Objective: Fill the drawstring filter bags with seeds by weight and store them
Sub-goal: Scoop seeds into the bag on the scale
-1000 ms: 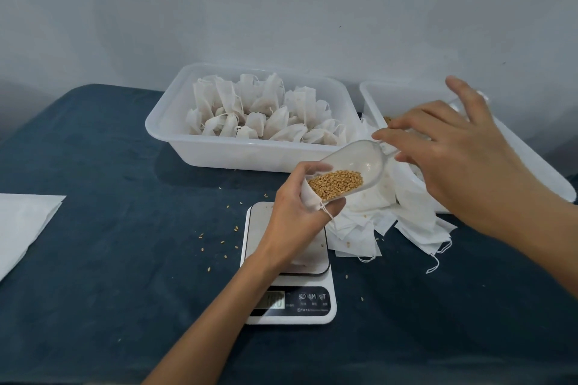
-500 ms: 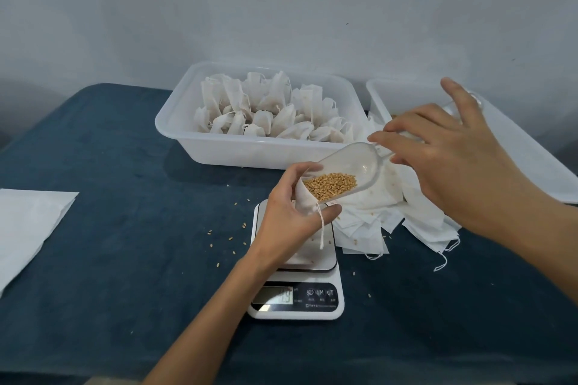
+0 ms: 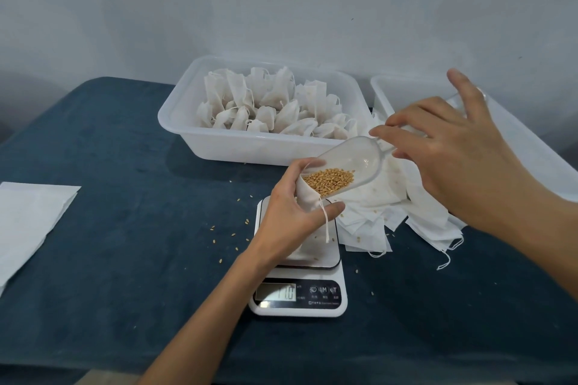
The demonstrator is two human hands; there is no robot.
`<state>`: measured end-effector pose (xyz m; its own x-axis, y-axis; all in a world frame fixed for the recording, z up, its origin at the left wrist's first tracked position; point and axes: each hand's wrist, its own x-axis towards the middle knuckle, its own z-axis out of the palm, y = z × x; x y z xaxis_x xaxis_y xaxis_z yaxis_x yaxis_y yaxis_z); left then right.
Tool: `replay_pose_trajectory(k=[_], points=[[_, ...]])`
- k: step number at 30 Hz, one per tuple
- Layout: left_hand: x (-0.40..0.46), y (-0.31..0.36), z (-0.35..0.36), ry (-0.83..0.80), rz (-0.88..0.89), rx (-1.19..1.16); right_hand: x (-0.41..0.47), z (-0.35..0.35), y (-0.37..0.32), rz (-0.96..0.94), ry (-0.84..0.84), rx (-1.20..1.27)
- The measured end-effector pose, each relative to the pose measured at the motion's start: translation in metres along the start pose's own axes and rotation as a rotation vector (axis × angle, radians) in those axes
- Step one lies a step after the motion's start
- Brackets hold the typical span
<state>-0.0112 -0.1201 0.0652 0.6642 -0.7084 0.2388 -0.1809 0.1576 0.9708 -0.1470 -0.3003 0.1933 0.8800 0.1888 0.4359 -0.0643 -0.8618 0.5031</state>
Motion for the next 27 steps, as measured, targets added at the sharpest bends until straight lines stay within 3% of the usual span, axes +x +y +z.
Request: replay_pose_trajectory(k=[27], points=[[0.0024, -0.0008, -0.0044, -0.057, -0.033, -0.021, -0.0062, 0.0038, 0.0017, 0.025, -0.026, 0.01]])
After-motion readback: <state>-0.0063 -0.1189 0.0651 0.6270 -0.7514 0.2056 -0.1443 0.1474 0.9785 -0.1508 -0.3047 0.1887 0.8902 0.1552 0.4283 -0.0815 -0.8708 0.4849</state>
